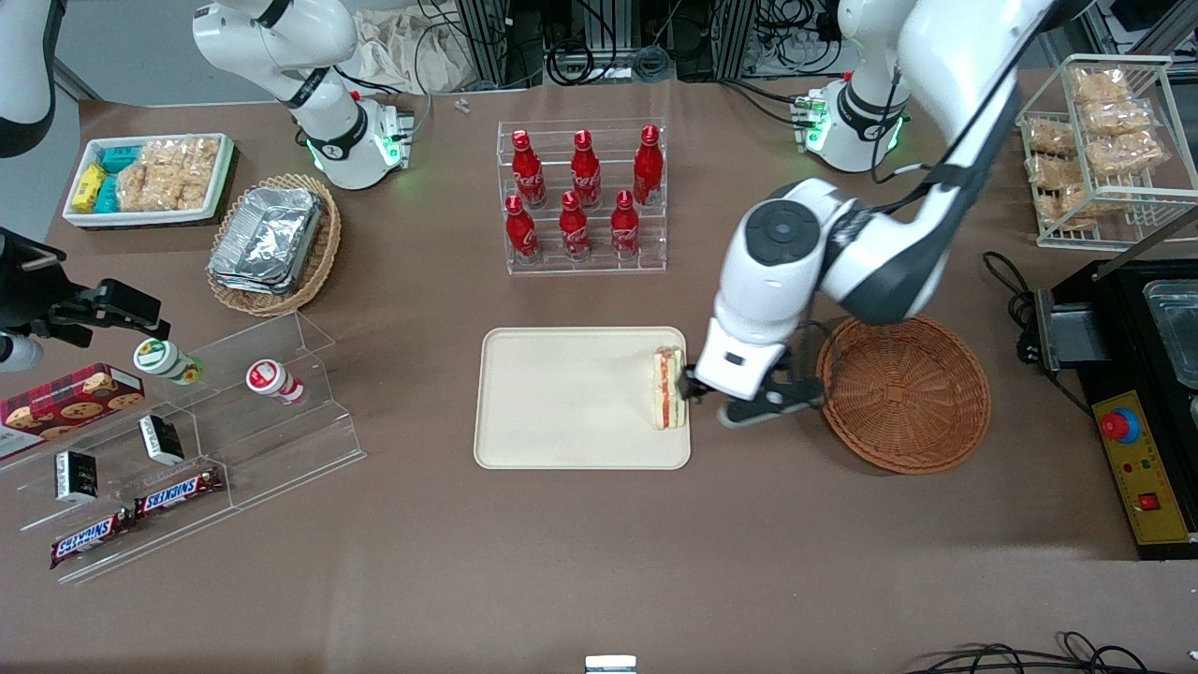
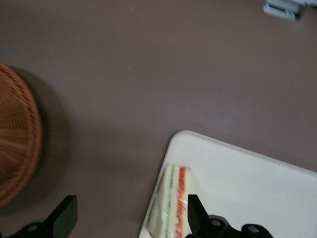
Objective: Place sandwich from basket to tray
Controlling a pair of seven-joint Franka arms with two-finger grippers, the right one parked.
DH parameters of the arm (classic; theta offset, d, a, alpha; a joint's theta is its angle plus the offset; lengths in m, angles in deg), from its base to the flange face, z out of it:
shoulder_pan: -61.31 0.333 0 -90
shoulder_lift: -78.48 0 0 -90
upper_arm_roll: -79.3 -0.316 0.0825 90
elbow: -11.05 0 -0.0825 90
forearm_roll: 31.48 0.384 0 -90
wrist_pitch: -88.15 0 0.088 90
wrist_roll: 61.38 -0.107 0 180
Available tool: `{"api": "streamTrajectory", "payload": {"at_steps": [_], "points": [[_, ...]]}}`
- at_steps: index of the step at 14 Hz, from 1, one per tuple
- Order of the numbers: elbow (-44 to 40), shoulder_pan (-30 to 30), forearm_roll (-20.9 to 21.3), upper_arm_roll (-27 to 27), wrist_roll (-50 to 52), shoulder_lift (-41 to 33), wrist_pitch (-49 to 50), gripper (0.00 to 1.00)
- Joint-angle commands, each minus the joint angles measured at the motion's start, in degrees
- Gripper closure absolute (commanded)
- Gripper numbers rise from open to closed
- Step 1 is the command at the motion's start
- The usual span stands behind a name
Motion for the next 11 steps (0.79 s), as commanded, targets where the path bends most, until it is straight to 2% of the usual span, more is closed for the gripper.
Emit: {"api": "streamTrajectory", "payload": {"at_steps": [1,3,5,8,11], "points": [[-2.00,2.04,-7.27,-0.02,-9.56,-4.14,7.56,0.00],[-2.35,2.92,-14.13,-4.56,-24.22,-7.57,17.21,0.00],[-1.74,2.05,-20.56,-12.98,-36.28,-12.93,23.91,0.00],[-1.39,-1.63,-23.64,-23.99,-45.11,-19.17,30.61,0.00],[3.35,-2.17,-24.01,-27.70,-48.37,-25.77,30.45,0.00]]}}
